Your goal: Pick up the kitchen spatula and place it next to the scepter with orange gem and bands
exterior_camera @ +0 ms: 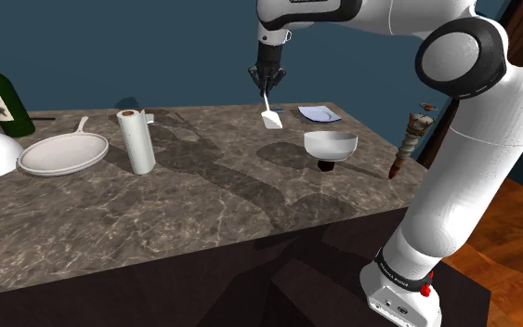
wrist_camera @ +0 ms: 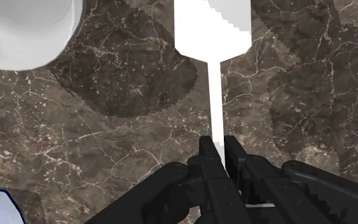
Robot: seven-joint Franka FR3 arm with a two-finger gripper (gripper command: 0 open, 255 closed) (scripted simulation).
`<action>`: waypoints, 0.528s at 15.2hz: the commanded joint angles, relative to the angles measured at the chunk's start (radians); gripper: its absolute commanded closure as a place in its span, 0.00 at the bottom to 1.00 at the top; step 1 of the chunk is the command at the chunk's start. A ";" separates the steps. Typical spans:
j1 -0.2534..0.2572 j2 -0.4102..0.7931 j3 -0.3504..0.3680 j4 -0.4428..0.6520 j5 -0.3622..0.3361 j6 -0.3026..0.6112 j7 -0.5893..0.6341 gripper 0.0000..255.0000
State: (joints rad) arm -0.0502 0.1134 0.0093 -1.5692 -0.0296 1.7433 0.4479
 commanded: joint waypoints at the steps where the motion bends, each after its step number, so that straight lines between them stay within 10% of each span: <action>1: 0.000 0.006 0.000 0.037 0.000 -0.031 -0.002 1.00; 8: 0.000 0.030 0.000 0.165 0.000 -0.135 -0.004 1.00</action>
State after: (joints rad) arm -0.0499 0.1363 0.0094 -1.4296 -0.0294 1.6265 0.4449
